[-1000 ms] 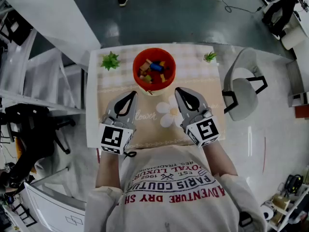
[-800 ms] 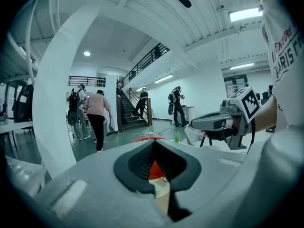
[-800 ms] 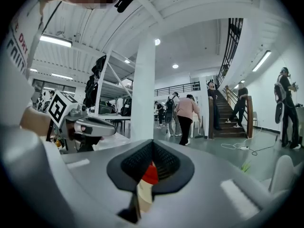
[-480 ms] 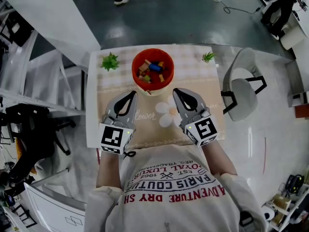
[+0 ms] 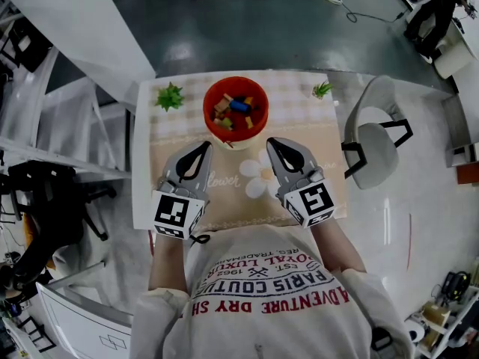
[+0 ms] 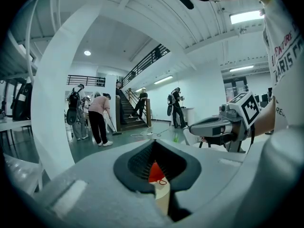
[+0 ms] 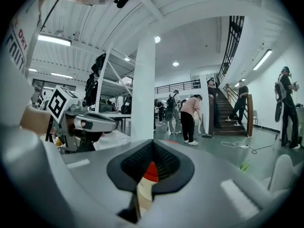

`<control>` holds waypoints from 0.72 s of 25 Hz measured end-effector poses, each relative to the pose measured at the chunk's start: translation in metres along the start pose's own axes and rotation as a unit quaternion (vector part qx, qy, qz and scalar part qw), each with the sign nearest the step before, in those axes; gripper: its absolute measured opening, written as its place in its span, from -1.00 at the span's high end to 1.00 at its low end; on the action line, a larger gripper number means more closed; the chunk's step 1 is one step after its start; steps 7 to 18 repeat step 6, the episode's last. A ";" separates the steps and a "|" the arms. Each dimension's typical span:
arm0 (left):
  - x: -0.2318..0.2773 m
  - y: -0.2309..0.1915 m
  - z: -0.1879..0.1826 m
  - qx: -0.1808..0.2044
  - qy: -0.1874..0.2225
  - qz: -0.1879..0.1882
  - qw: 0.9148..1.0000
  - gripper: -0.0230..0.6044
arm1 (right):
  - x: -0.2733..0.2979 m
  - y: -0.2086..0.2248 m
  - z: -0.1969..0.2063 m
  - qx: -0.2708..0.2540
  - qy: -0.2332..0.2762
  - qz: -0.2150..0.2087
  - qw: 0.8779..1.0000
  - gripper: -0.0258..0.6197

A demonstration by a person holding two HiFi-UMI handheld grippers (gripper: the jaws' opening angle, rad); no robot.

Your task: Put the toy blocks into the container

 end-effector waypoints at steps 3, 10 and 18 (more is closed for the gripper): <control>0.002 0.000 0.002 -0.002 -0.001 -0.002 1.000 0.90 | 0.001 0.001 0.001 0.001 0.000 -0.002 1.000 0.92; 0.004 0.000 0.002 -0.003 0.000 -0.005 1.000 0.90 | 0.002 0.002 0.002 0.000 0.000 -0.004 1.000 0.92; 0.004 0.000 0.002 -0.003 0.000 -0.005 1.000 0.90 | 0.002 0.002 0.002 0.000 0.000 -0.004 1.000 0.92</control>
Point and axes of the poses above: the fingertips, and each gripper's own axes: x forward along the fingers, y to its right, z out of its underside, the point moved 4 cm from there along -x, backward along the fingers, and after that the axes turned 8 degrees about -y, right-handed, at the moved point
